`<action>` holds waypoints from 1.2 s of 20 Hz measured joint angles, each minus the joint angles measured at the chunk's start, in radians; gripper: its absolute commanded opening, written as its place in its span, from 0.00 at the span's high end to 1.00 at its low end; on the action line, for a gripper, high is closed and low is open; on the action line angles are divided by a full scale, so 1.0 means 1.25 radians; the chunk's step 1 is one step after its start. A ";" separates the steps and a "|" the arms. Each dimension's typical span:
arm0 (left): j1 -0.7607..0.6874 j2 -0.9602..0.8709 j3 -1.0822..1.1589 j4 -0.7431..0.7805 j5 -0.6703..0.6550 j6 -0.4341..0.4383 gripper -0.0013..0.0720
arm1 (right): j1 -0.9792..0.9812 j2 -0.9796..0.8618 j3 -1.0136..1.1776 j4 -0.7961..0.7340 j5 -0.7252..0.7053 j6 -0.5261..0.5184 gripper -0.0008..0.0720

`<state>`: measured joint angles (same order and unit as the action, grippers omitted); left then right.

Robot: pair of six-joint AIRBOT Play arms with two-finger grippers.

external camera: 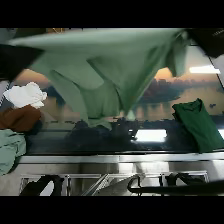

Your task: Fold the shirts.

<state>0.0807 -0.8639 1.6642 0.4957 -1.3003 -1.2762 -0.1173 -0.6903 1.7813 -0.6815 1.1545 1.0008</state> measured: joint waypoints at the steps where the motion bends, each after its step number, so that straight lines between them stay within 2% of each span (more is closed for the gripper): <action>1: 0.020 0.025 0.039 -0.001 -0.005 -0.006 0.96 | -0.006 0.009 0.055 -0.019 -0.001 0.000 0.96; 5: 0.116 0.082 0.127 -0.006 -0.013 -0.021 0.96 | -0.017 0.010 0.173 -0.071 -0.026 -0.017 0.96; 9: 0.161 0.042 0.066 -0.001 -0.018 -0.020 0.96 | -0.019 -0.092 0.195 -0.083 -0.020 -0.021 0.96; 13: 0.089 -0.112 -0.053 0.013 0.021 0.060 0.96 | -0.001 -0.289 0.155 -0.052 -0.002 -0.022 0.96; 18: 0.011 -0.414 -0.144 0.024 0.101 0.144 0.96 | 0.082 -0.593 0.106 -0.042 -0.007 -0.023 0.96; 19: 0.005 -0.480 -0.141 0.024 0.105 0.153 0.96 | 0.099 -0.648 0.102 -0.036 -0.018 -0.023 0.92; 20: 0.001 -0.538 -0.131 0.026 0.109 0.159 0.96 | 0.114 -0.696 0.099 -0.029 -0.033 -0.022 0.68; 21: -0.002 -0.593 -0.116 0.027 0.111 0.165 0.96 | 0.124 -0.733 0.098 -0.027 -0.043 -0.020 0.54; 23: -0.006 -0.690 -0.073 0.027 0.110 0.173 0.95 | 0.131 -0.778 0.096 -0.027 -0.046 -0.009 0.53; 24: -0.007 -0.728 -0.050 0.028 0.110 0.176 0.96 | 0.127 -0.782 0.096 -0.034 -0.034 0.001 0.42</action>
<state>0.0723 -1.7744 1.6020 0.5312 -1.1633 -1.0565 0.0410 -1.6684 1.9007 -0.7238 1.1118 1.0019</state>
